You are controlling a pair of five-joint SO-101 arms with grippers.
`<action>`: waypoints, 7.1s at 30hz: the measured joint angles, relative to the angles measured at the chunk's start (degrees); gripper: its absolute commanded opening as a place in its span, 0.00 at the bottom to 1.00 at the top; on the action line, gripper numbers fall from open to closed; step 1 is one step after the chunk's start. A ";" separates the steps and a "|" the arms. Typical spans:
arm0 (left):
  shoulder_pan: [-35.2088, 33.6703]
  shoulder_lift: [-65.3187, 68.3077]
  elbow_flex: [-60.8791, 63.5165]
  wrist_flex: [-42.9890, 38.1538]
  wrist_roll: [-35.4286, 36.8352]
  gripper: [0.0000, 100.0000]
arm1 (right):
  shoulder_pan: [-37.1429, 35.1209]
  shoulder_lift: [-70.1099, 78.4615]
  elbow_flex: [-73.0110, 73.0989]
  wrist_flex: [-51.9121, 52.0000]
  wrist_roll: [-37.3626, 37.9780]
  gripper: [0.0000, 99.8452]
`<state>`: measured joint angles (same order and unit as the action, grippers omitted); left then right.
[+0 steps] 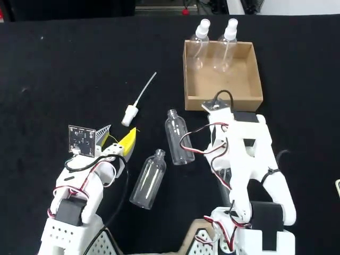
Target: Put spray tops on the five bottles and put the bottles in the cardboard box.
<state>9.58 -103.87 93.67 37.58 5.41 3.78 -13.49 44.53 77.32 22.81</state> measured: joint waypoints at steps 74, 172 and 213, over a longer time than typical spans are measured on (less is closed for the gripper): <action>-4.31 0.00 -8.79 4.84 -2.29 0.23 | 31.38 -43.16 -0.79 -16.53 -2.64 0.13; -29.10 101.36 -71.47 34.81 -66.81 0.03 | 32.09 -43.16 13.63 -26.37 -3.25 0.13; -32.88 100.75 -64.35 35.16 5.63 0.31 | 32.09 -43.16 13.63 -26.37 -3.25 0.13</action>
<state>-23.30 -3.12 29.32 72.75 11.03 35.87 -56.66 58.15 50.95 19.56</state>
